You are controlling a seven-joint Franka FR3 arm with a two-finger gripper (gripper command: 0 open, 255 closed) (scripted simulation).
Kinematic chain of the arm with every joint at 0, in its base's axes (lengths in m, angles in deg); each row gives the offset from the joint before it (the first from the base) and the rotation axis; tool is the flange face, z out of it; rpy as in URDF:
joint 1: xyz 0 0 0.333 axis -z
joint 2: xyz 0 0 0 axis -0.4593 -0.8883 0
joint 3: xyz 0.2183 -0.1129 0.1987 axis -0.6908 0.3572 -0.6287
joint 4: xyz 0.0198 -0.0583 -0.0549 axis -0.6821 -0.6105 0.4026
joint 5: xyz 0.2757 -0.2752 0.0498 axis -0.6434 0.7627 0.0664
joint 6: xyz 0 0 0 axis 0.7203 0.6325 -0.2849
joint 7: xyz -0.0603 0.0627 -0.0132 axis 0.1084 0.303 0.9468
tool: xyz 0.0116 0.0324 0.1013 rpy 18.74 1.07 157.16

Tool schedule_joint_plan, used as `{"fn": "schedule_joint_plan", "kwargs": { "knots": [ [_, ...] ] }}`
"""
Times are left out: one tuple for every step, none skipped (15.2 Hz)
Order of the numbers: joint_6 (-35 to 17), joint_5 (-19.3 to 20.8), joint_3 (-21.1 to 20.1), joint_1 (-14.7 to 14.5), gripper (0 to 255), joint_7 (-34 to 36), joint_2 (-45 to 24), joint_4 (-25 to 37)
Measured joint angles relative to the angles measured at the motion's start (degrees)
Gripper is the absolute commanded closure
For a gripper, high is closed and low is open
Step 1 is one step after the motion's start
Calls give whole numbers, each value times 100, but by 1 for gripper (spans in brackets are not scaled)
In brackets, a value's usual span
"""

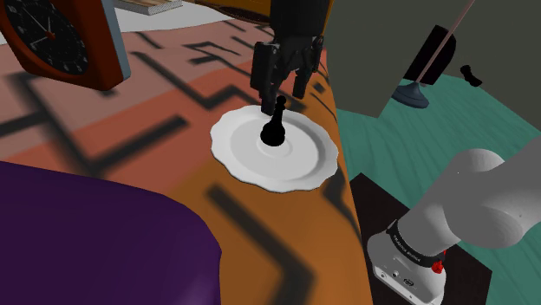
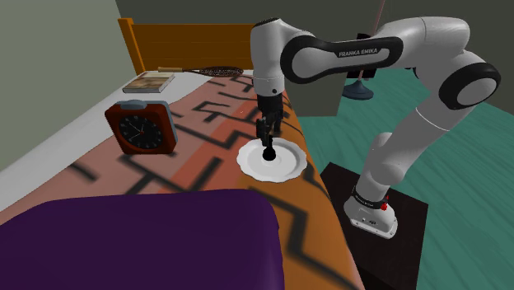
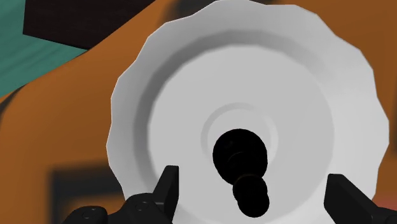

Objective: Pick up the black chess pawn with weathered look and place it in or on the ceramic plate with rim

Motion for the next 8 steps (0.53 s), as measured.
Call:
{"fn": "schedule_joint_plan", "kwargs": {
  "knots": [
    [0,0,0,0,0,0,0,0],
    [89,3,5,2,0,9,-5,96],
    [210,15,5,6,0,31,-35,248],
    [373,49,11,25,0,43,-125,498],
    [537,68,6,31,0,76,-188,725],
    [616,78,8,36,0,85,-214,830],
    [657,86,13,41,0,82,-230,884],
    [686,89,18,44,0,79,-235,914]
  ]
}}
